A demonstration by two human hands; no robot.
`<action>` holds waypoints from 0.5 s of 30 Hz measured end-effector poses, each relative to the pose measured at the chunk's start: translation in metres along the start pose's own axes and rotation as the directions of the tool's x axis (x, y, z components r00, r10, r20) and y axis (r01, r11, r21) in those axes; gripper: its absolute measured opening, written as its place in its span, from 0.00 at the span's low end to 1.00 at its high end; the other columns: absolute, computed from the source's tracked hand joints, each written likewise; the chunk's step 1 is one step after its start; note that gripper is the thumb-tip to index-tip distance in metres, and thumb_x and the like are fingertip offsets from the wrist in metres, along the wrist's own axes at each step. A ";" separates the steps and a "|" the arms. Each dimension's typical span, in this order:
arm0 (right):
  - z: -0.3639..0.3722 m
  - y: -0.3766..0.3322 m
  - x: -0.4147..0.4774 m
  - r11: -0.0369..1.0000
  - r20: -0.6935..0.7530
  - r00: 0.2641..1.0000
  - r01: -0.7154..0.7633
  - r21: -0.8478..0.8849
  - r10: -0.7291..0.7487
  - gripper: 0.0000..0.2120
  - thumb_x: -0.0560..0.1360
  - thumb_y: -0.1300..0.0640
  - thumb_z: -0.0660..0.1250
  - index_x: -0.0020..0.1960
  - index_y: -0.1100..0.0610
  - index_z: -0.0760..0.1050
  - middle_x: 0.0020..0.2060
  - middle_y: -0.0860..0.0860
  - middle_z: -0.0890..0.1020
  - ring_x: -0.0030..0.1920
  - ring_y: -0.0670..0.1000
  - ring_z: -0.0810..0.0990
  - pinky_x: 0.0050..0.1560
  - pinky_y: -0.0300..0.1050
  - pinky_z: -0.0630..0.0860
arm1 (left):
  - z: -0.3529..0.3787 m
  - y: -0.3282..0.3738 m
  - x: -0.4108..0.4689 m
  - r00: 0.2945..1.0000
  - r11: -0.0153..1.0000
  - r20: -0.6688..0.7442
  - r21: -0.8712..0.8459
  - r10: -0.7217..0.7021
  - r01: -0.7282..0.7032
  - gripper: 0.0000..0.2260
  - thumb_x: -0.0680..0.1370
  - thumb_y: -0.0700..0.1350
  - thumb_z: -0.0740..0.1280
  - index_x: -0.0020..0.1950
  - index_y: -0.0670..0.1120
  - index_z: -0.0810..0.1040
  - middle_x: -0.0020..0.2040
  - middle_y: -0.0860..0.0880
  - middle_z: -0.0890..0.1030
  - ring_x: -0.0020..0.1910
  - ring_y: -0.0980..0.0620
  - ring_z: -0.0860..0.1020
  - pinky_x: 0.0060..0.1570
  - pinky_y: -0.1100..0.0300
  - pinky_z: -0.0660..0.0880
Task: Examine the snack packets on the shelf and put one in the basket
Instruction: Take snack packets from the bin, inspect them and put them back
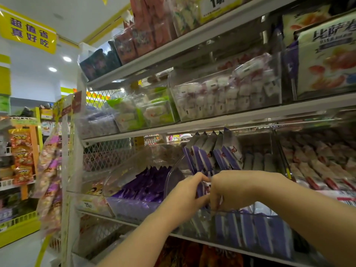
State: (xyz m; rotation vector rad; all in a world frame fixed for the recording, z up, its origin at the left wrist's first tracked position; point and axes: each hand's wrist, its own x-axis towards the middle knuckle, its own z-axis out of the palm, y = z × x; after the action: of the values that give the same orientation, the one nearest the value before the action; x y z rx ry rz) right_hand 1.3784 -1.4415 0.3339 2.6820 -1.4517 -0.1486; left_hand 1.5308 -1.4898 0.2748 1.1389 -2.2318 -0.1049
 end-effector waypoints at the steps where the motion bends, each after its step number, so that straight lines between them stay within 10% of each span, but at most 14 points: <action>1: -0.001 -0.001 0.001 1.000 0.007 1.000 -0.006 -0.005 0.006 0.11 0.77 0.59 0.64 0.56 0.56 0.81 0.51 0.54 0.83 0.51 0.54 0.80 0.58 0.49 0.76 | 0.000 -0.002 -0.001 1.000 1.000 0.002 0.003 0.013 -0.013 0.10 0.78 0.52 0.66 0.58 0.60 0.70 0.48 0.60 0.72 0.42 0.58 0.74 0.45 0.56 0.76; 7: -0.001 -0.006 0.004 1.000 0.010 1.000 -0.006 -0.019 0.006 0.11 0.78 0.59 0.62 0.57 0.61 0.77 0.53 0.58 0.80 0.52 0.58 0.78 0.58 0.53 0.75 | -0.004 -0.008 -0.012 0.998 0.998 0.030 -0.018 0.055 -0.054 0.15 0.81 0.50 0.62 0.49 0.75 0.69 0.50 0.64 0.69 0.46 0.71 0.71 0.42 0.75 0.69; 15: 0.009 -0.001 -0.001 0.992 -0.104 0.991 0.073 -0.104 -0.084 0.11 0.79 0.58 0.61 0.56 0.53 0.80 0.54 0.49 0.80 0.52 0.50 0.78 0.56 0.42 0.73 | -0.002 -0.007 -0.017 1.000 1.000 0.004 -0.022 0.008 -0.008 0.10 0.81 0.55 0.59 0.61 0.65 0.72 0.50 0.63 0.70 0.49 0.65 0.72 0.52 0.59 0.74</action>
State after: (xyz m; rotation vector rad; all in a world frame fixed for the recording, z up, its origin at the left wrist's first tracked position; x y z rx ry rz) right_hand 1.3777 -1.4405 0.3248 2.6236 -1.2738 -0.0772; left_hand 1.5445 -1.4809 0.2660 1.1190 -2.2334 -0.1279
